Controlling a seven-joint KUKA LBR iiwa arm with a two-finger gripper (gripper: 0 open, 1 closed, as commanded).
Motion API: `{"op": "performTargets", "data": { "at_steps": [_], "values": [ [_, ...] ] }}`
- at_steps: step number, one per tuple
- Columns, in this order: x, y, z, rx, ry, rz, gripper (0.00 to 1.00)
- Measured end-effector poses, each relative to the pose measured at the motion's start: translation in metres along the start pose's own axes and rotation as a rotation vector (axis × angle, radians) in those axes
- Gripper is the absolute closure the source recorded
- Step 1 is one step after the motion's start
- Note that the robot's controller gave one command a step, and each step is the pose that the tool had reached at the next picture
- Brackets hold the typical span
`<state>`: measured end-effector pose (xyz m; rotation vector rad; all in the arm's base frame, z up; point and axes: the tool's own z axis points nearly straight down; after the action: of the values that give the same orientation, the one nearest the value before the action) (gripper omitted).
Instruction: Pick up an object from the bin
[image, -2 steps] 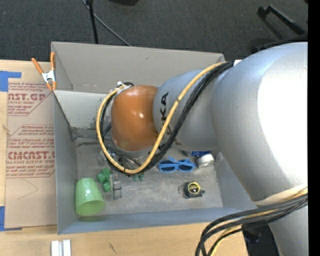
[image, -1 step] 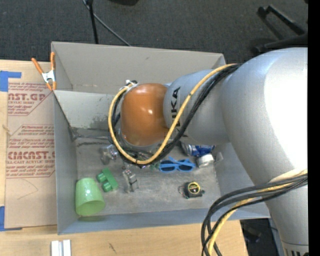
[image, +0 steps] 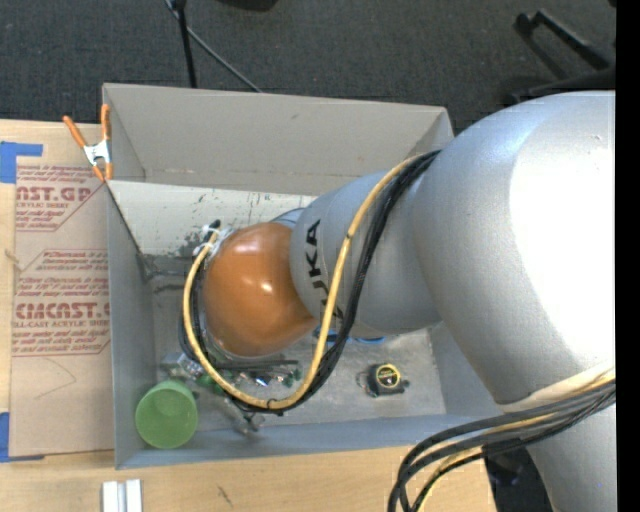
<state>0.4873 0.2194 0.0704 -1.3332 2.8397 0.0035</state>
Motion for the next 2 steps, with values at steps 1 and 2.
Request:
{"op": "performTargets", "data": {
  "at_steps": [1,2],
  "values": [
    [-0.0175,0.0126,-0.0002,0.002,-0.001,-0.303,0.00],
    [-0.0217,0.0100,-0.0035,0.011,-0.016,-0.300,1.00]
  ]
}}
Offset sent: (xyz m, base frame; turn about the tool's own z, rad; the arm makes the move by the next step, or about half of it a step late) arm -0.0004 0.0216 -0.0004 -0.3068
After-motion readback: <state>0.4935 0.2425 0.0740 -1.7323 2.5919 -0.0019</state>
